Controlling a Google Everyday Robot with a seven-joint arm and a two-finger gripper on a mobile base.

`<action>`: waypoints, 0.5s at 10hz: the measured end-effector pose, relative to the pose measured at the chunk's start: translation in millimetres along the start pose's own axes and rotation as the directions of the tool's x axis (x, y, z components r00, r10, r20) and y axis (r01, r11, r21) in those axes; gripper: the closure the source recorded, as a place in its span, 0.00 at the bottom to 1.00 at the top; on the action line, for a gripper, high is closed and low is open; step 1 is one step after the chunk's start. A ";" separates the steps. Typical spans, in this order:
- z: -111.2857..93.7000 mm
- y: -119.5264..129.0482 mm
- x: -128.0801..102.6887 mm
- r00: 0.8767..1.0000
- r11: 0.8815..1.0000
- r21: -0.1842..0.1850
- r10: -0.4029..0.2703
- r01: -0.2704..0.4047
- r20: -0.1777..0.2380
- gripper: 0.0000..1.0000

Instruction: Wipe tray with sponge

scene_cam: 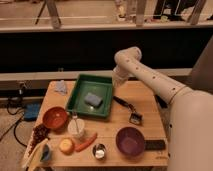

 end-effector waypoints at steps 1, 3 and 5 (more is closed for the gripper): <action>-0.5 -2.8 -9.8 1.000 1.000 0.002 0.007 -0.007 0.029 0.50; 0.4 -13.5 -32.8 0.998 1.000 0.001 0.012 -0.012 0.066 0.32; 8.2 -25.3 -53.0 0.998 0.998 -0.036 0.044 -0.043 0.038 0.20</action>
